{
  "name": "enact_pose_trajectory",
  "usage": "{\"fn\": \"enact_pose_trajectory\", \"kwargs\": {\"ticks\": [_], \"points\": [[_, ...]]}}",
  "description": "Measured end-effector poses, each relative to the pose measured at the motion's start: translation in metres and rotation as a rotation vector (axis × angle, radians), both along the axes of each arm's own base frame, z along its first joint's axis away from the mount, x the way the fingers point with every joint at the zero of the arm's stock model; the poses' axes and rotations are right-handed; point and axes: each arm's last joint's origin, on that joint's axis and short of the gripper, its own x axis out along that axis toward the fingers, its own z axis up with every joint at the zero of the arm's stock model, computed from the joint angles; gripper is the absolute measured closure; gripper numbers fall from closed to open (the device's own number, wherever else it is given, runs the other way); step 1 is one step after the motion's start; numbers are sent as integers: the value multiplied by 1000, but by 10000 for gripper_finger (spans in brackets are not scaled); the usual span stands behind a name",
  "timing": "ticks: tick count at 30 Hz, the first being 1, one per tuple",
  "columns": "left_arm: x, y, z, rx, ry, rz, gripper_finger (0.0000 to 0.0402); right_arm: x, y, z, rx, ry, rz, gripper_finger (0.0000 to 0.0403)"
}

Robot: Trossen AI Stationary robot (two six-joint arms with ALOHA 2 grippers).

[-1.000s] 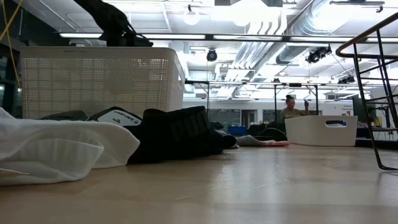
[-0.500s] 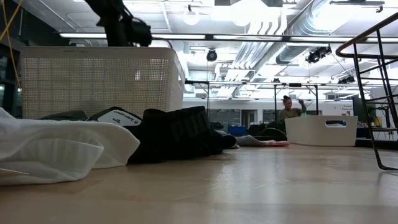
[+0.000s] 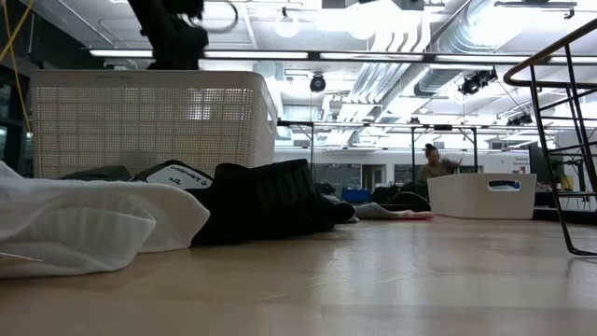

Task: Pick & Place Cloths
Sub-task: Put the pink sock into the small white bin

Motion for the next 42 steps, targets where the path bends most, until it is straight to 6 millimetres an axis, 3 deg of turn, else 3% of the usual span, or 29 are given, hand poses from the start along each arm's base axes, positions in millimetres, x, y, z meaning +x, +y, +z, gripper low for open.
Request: {"fn": "enact_pose_trajectory", "kwargs": {"ticks": [9,20,30,42], "points": [[-19,-25,39,121,-292,-89,198,42,-15,-41,80,131,-158,106],[-23,-34,46,100,-371,-169,200,91,-44,-106,10,398,-75,106],[-23,-34,45,100,-366,-173,200,111,-90,-167,325,400,-368,106],[-24,-34,43,96,-350,-180,200,122,-118,-224,583,409,-574,106]]}}
